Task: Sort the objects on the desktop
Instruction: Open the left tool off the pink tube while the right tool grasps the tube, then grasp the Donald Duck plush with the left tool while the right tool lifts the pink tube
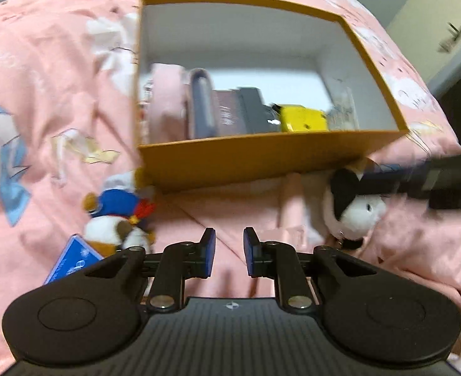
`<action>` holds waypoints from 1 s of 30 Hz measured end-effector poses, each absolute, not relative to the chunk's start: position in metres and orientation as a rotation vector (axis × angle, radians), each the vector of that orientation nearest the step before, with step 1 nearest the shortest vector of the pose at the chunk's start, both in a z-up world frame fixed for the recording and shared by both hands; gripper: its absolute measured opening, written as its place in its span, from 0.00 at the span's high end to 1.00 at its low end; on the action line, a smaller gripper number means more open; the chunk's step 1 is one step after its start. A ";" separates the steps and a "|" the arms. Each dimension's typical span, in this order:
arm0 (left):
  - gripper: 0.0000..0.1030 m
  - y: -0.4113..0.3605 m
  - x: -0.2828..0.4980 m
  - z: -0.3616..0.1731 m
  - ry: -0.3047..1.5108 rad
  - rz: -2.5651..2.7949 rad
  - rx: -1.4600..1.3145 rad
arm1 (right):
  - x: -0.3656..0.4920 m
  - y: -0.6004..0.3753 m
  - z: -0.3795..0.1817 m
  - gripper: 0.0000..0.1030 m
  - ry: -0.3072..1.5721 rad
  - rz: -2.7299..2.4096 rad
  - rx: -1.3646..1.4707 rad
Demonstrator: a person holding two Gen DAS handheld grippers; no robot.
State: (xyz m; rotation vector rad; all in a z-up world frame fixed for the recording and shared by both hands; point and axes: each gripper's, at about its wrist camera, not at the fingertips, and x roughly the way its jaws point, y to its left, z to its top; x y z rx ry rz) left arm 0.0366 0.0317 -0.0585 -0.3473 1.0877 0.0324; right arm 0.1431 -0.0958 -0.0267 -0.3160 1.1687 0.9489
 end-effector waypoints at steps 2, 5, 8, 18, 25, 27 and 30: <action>0.80 0.036 0.032 -0.055 1.065 0.047 -0.361 | 0.138 -0.090 -0.049 0.68 1.256 0.919 -0.263; 0.80 0.040 0.028 -0.053 1.047 0.059 -0.374 | 0.136 -0.092 -0.070 0.67 1.301 0.836 -0.201; 0.80 0.041 0.026 -0.053 1.040 0.053 -0.381 | 0.143 -0.096 -0.090 0.69 1.362 0.782 -0.132; 0.80 0.049 0.015 -0.042 0.975 0.094 -0.326 | 0.149 -0.098 -0.107 0.87 1.405 0.789 -0.009; 0.65 0.074 0.008 -0.031 0.983 0.199 -0.245 | 0.147 -0.108 -0.091 0.90 1.381 0.810 0.008; 0.60 0.078 0.006 -0.030 0.989 0.203 -0.214 | 0.144 -0.115 -0.082 0.90 1.364 0.814 0.019; 0.48 0.082 0.006 -0.032 1.014 0.184 -0.184 | 0.132 -0.125 -0.064 0.92 1.309 0.849 0.017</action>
